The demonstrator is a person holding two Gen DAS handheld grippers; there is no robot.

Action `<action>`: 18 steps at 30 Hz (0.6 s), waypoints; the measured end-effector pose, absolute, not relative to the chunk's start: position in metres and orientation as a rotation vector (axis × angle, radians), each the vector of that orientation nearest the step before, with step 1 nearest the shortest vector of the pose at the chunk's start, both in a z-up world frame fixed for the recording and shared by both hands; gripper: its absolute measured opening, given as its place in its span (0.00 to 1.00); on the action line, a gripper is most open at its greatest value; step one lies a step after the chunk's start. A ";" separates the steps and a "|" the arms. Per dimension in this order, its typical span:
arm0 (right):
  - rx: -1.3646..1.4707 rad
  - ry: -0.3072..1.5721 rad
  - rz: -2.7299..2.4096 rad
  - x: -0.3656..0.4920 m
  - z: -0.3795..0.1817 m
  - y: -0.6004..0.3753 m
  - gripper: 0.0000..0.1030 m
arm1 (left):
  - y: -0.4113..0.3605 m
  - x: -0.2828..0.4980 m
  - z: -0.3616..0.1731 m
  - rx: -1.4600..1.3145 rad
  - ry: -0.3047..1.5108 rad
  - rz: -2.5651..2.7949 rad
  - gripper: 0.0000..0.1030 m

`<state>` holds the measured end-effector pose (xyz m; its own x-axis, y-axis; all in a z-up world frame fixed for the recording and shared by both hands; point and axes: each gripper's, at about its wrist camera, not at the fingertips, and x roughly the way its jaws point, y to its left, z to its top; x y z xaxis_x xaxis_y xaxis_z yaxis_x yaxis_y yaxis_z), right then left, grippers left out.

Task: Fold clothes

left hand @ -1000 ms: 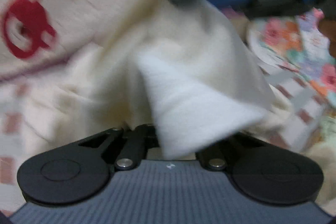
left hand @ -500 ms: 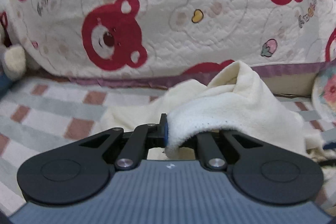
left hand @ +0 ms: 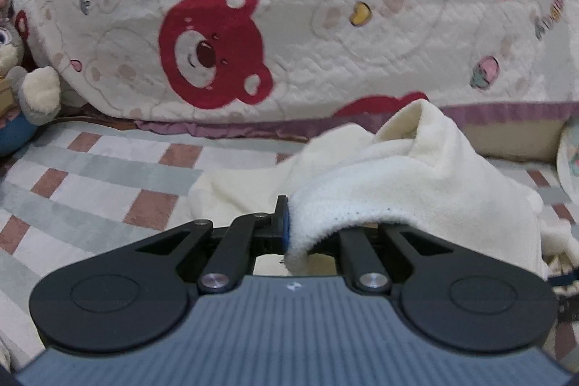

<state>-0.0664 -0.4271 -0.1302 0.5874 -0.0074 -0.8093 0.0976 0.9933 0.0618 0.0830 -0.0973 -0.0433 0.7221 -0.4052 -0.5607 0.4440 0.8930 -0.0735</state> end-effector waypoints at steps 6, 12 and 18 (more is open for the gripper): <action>0.207 0.942 -0.123 -0.049 -0.149 -0.435 0.45 | -0.094 0.086 -0.043 0.042 0.591 -0.455 0.06; 0.443 0.871 -0.087 -0.045 -0.151 -0.454 0.09 | -0.091 0.089 -0.042 0.032 0.585 -0.444 0.06; 0.468 0.641 -0.106 -0.090 -0.070 -0.459 0.05 | -0.076 0.090 -0.032 -0.033 0.587 -0.447 0.06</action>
<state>-0.0901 -0.4592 -0.0697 0.8000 0.0470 -0.5981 0.2374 0.8908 0.3875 0.0905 -0.0765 -0.0325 0.7398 -0.4165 -0.5284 0.3978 0.9042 -0.1557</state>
